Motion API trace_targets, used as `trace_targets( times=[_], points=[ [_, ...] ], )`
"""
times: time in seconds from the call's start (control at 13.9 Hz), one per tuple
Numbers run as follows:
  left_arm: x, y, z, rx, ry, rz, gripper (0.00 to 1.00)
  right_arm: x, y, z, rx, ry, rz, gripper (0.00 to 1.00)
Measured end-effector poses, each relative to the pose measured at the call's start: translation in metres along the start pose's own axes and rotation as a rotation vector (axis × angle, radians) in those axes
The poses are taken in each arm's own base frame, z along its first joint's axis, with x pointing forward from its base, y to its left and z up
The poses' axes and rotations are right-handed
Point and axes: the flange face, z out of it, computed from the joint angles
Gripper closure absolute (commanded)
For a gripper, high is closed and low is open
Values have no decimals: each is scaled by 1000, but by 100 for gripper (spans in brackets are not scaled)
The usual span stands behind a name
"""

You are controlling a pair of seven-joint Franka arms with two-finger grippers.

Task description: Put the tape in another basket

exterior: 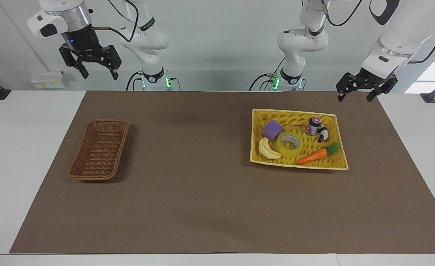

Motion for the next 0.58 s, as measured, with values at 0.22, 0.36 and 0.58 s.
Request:
trace_targets(
  times=[0.22, 0.36, 0.58],
  points=[
    [-4, 1, 2, 1, -7, 3, 0, -1, -3, -1, 0, 3, 2, 0],
    [-6, 1, 4, 1, -13, 3, 0, -2, -4, -2, 0, 3, 4, 0],
    [-9, 1, 6, 1, -18, 10, 0, -2, -5, -2, 0, 3, 3, 0]
  ],
)
